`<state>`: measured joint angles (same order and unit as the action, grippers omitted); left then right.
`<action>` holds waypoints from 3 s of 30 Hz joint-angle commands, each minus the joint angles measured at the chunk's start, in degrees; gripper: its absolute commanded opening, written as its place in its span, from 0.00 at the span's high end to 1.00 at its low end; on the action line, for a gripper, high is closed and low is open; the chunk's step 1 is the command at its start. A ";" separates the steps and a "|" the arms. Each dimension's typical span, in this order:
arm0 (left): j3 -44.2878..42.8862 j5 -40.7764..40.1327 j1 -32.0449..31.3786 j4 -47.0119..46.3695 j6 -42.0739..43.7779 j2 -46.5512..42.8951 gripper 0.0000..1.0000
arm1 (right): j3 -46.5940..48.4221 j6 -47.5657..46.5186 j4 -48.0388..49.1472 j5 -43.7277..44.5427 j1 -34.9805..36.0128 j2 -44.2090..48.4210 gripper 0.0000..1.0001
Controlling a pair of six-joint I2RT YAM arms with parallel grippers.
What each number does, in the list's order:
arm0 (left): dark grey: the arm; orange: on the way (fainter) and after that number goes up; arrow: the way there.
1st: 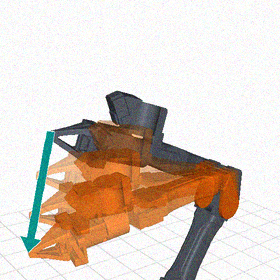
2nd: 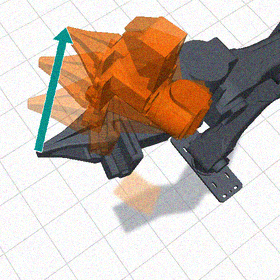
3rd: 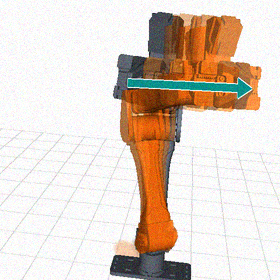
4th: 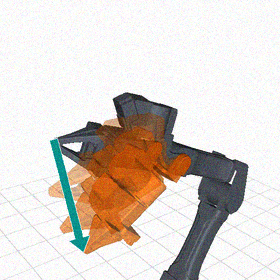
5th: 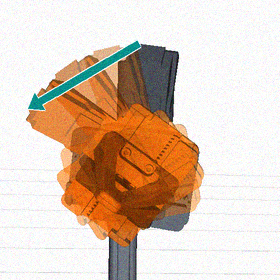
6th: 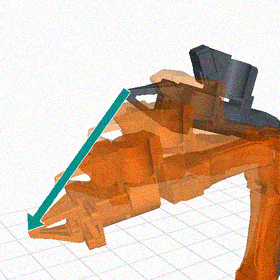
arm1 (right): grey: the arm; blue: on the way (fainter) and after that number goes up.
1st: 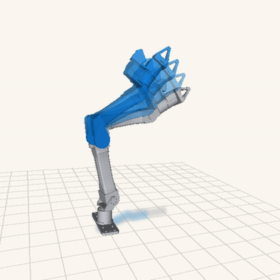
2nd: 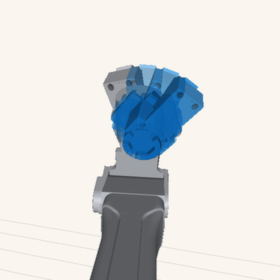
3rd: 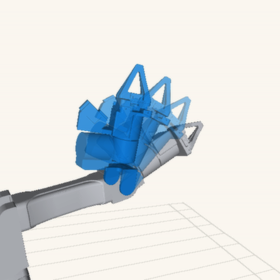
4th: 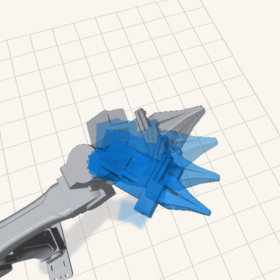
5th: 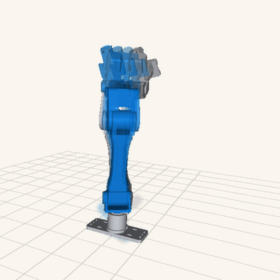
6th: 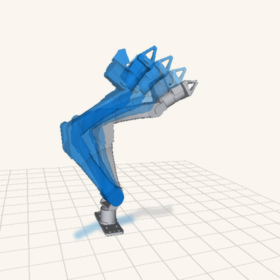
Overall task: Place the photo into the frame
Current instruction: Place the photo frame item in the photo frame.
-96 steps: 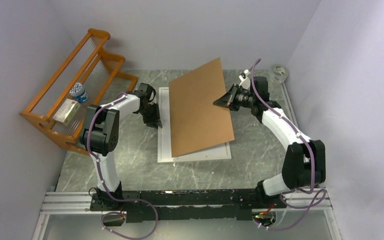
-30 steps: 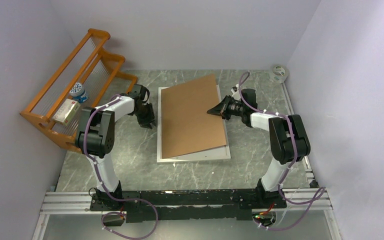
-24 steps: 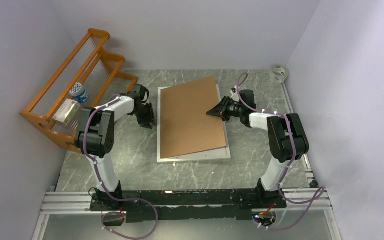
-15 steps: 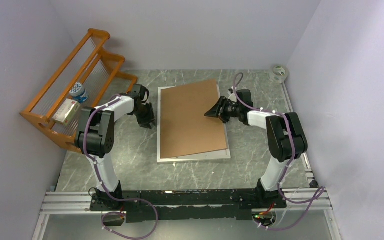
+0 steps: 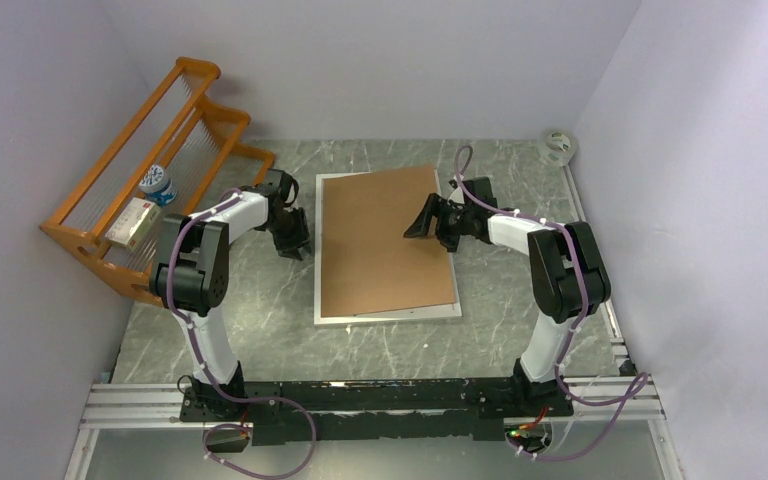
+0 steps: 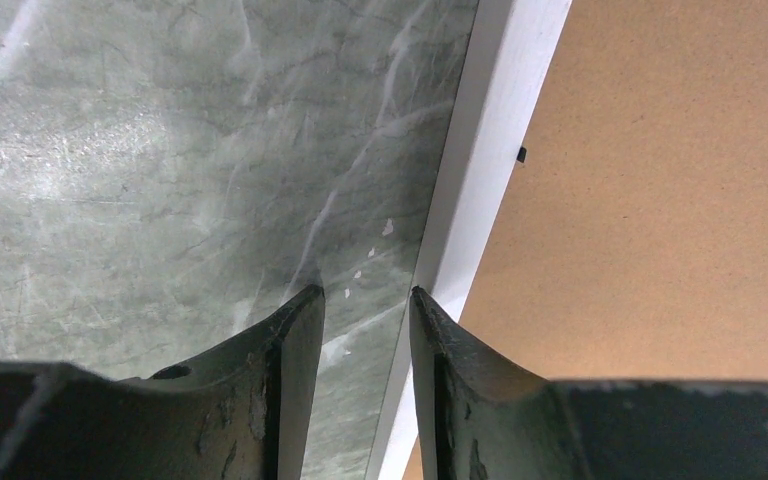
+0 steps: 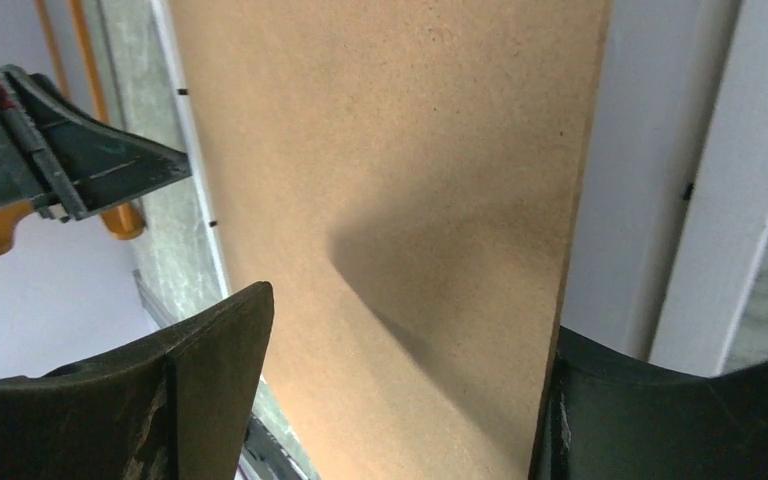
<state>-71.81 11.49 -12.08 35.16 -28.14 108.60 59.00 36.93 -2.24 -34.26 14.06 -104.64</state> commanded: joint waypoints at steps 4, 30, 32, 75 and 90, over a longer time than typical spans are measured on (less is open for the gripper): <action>-0.96 1.87 -0.01 1.14 0.56 -2.75 0.57 | 3.10 -3.92 -6.65 7.04 0.26 0.43 0.23; -0.06 7.76 0.03 -1.12 0.16 -2.33 0.54 | -0.12 -6.24 2.42 12.43 0.61 -0.55 0.31; 0.00 7.68 0.03 -1.08 0.10 -2.29 0.54 | 0.66 -6.46 0.60 13.16 0.61 -0.70 0.30; 5.12 8.82 4.93 -4.53 -1.78 -7.30 0.41 | -13.42 11.46 50.39 -11.31 -1.88 3.69 1.00; 6.20 9.07 5.13 -4.87 -1.41 -8.70 0.39 | -6.09 -3.02 38.77 -10.01 -5.10 -5.51 0.48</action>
<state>-65.82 19.77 -7.25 30.89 -29.65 103.07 47.44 44.82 43.29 -47.44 9.04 -112.92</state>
